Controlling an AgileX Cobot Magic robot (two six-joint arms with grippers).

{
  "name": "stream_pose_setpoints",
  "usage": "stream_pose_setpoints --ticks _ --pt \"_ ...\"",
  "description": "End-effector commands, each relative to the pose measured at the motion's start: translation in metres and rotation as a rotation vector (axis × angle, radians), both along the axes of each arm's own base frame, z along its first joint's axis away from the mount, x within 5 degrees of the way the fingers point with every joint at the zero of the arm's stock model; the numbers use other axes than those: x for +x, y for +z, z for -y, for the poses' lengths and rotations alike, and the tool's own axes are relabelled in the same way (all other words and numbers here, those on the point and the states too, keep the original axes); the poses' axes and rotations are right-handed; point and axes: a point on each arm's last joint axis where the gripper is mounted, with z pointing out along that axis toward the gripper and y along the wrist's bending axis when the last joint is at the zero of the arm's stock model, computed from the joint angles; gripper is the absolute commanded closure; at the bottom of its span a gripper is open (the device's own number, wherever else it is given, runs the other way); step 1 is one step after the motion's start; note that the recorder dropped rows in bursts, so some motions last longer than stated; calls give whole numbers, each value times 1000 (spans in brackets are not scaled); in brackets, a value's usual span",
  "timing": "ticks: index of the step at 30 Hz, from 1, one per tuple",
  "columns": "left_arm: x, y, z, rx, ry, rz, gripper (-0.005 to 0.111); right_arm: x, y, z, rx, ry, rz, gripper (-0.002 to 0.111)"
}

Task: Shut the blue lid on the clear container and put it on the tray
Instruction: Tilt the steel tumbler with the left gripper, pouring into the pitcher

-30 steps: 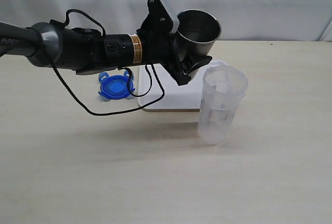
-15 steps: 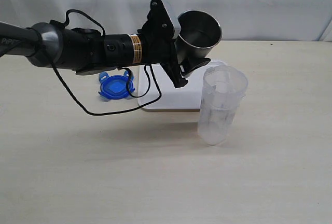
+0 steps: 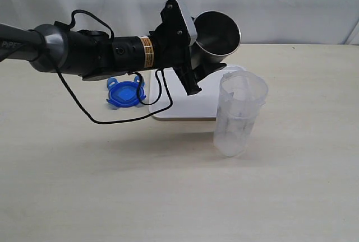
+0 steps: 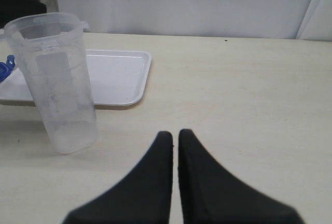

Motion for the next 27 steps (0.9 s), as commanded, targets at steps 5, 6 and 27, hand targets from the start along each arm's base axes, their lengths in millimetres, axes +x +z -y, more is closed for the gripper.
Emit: stream_pose_setpoints --ticks 5,6,27 --pt "3 26 5 -94 -17 74 107 0 -1 0 5 -5 1 104" --pt "3 26 5 -91 -17 74 107 0 -1 0 5 -5 1 104" --pt "-2 26 13 -38 -54 163 107 0 -1 0 5 -5 1 104"
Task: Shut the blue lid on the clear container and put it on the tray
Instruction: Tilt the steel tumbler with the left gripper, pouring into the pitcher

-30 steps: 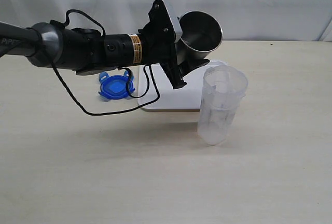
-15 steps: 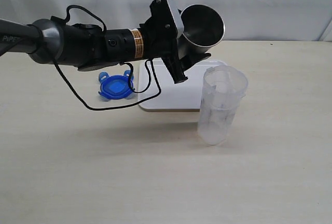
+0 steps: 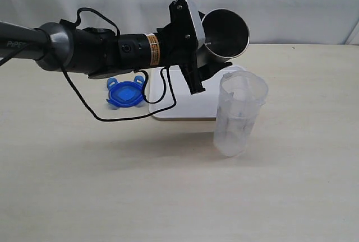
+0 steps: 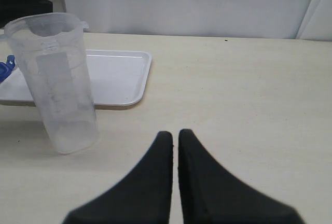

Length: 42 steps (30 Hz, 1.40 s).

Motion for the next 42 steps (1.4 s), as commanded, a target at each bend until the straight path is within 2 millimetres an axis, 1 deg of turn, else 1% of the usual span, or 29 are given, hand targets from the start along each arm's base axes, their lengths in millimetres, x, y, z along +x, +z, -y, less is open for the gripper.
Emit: stream_pose_setpoints --ticks 1,23,42 --pt "-1 20 3 -78 -18 42 107 0 -1 0 3 -5 1 104" --pt "-1 20 3 -19 -39 155 107 0 -1 0 3 -5 1 104" --pt "-1 19 2 6 -45 203 107 0 -1 0 3 -5 1 104"
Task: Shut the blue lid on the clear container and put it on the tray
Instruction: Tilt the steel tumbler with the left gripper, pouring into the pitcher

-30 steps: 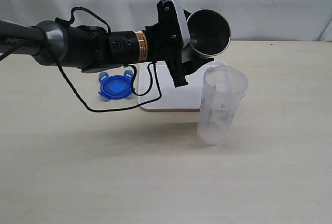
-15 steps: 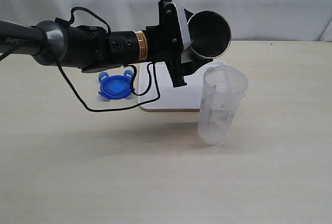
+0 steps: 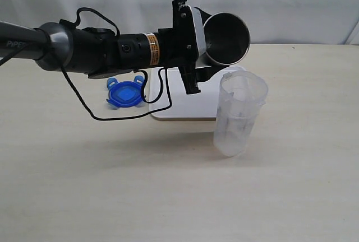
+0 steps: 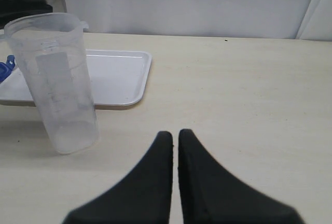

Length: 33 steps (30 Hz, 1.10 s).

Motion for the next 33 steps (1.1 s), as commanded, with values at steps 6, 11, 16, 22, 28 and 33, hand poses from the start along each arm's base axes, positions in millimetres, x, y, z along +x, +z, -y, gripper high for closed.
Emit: stream_pose_setpoints --ticks 6,11,16,22,28,33 --pt "0 19 2 -53 -19 76 107 0 -1 0 3 -5 1 104" --pt "1 17 1 -16 -4 94 107 0 -1 0 3 -5 1 104" --pt "1 16 1 3 -4 117 107 0 -1 0 3 -5 1 104" --pt "1 16 1 18 -10 146 107 0 -1 0 3 -5 1 104" --pt "1 16 1 18 -10 146 107 0 -1 0 3 -5 1 104" --pt "1 16 1 28 -13 164 107 0 -1 0 3 -5 1 104"
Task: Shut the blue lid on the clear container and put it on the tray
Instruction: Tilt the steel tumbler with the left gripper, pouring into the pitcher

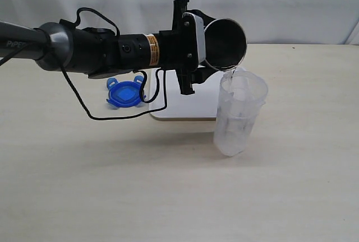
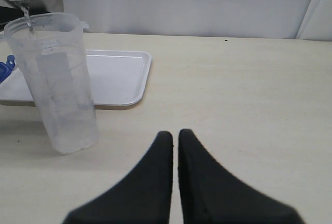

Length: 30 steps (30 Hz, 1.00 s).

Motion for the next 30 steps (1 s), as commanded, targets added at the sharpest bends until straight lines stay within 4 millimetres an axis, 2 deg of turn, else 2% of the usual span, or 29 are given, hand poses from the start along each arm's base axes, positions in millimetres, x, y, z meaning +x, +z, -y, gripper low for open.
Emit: stream_pose_setpoints --ticks 1,30 --pt "-1 19 3 -70 -18 49 107 0 -1 0 3 -5 1 104" --pt "-1 19 3 -33 -31 114 107 0 -1 0 3 -5 1 104"
